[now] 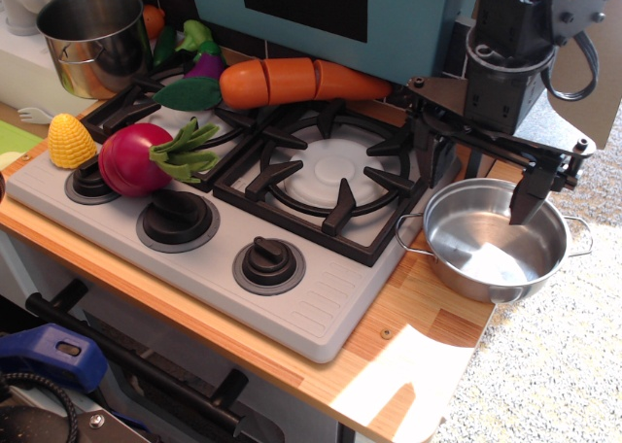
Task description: Put pot or pan on stove
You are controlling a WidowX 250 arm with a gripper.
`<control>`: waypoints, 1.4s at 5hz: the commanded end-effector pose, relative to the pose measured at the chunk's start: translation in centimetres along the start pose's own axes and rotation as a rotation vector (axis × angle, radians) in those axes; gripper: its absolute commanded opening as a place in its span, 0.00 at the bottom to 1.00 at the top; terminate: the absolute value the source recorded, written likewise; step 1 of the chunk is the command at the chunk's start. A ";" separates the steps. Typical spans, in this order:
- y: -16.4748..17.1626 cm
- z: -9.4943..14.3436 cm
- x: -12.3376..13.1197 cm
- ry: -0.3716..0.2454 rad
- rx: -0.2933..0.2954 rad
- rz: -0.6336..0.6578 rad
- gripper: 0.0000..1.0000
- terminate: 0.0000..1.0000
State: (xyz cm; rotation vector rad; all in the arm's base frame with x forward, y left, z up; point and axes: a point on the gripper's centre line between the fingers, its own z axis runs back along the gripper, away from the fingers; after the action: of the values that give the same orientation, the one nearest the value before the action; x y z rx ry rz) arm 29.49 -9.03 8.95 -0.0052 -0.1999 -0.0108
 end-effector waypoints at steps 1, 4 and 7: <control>0.0 0.0 0.0 0.000 0.000 0.000 1.00 0.00; -4.5 -2.4 1.2 -0.071 0.047 -0.365 1.00 0.00; -4.9 -6.2 0.5 -0.156 -0.060 -0.377 1.00 0.00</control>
State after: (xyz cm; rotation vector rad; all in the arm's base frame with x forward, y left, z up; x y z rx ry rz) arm 30.69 -13.76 1.65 -0.0469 -0.3215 -0.3878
